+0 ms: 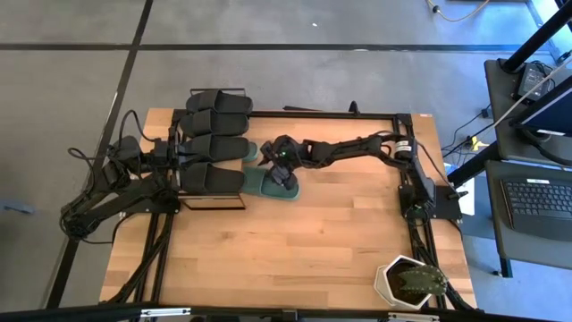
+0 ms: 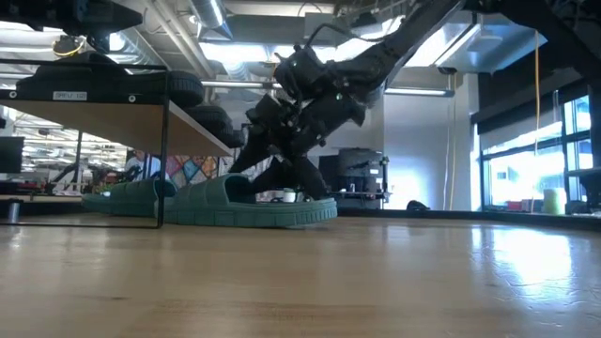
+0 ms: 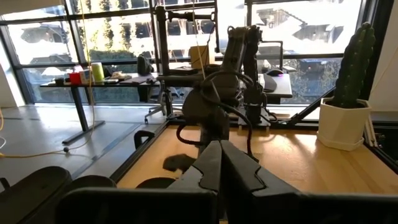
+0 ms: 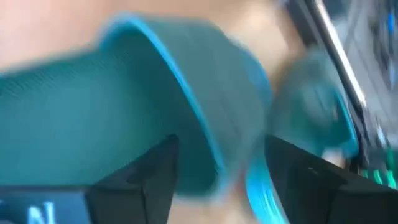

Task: Pick and place slides into the shelf
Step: Put the green slipper under the shelf

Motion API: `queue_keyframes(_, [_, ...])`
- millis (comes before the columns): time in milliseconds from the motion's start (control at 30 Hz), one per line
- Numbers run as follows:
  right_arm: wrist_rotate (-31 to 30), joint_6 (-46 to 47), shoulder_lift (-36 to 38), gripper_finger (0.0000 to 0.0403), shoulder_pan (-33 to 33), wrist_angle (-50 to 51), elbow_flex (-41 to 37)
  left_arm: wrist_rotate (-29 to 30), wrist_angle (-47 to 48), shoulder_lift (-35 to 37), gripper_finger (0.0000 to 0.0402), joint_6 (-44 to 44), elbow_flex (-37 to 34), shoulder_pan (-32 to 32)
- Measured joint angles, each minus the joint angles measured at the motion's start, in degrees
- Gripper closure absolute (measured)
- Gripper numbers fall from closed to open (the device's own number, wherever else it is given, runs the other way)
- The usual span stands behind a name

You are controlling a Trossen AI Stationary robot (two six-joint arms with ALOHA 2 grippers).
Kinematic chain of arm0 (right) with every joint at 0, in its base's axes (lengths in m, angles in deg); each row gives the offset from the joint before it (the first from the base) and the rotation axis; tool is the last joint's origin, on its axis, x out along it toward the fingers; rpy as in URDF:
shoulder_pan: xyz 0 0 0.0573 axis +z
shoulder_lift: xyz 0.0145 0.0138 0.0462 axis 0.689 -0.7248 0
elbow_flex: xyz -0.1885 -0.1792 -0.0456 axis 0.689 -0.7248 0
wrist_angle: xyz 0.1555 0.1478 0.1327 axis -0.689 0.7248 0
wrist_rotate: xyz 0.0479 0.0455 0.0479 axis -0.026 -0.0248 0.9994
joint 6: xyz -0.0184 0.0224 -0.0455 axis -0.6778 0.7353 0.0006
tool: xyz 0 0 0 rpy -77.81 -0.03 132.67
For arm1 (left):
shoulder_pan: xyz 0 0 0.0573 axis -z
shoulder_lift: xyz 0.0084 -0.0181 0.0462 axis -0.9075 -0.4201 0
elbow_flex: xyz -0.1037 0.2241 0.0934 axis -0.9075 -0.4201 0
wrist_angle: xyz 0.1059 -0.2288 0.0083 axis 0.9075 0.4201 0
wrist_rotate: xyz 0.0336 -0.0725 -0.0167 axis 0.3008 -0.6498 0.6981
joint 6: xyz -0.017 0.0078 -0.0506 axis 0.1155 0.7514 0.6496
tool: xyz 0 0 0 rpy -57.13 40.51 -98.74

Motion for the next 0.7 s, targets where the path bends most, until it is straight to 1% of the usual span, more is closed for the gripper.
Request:
queue_keyframes(67, [-4.4,2.1,1.7,0.0158,0.5,3.6,0.0,0.0,0.0,0.0,0.0401,0.0,0.0,0.0])
queue_keyframes(133, [-5.1,4.6,3.7,0.0154,0.7,7.7,0.0,0.0,0.0,0.0,0.0401,0.0,0.0,0.0])
queue_keyframes(200, [-4.5,7.9,5.8,0.0153,0.9,11.9,0.0,0.0,-0.6,0.0,0.0401,0.1,0.0,0.0])
queue_keyframes(300, [-0.9,15.6,9.5,0.0152,0.7,19.1,0.0,1.3,-1.6,0.0,0.0401,1.4,0.0,0.0])
queue_keyframes(400, [5.3,24.7,13.0,0.0152,-0.8,26.3,0.0,3.5,-1.8,-1.3,0.0401,2.6,0.4,0.0])
queue_keyframes(467, [9.0,29.5,14.7,0.0152,-2.0,31.0,0.0,3.4,-1.7,-3.6,0.0401,3.3,1.1,0.0])
queue_keyframes(533, [12.6,32.8,16.1,0.0152,-2.9,36.2,0.0,2.6,-1.9,-7.2,0.0401,3.5,2.4,0.1])
queue_keyframes(600, [15.5,33.7,16.8,0.0152,-3.5,40.7,-0.1,1.6,-2.8,-11.6,0.0401,4.3,4.0,0.1])
queue_keyframes(700, [16.1,33.7,18.7,0.0152,-4.0,45.0,-3.3,-1.1,-4.6,-19.9,0.0401,3.0,8.3,0.1])
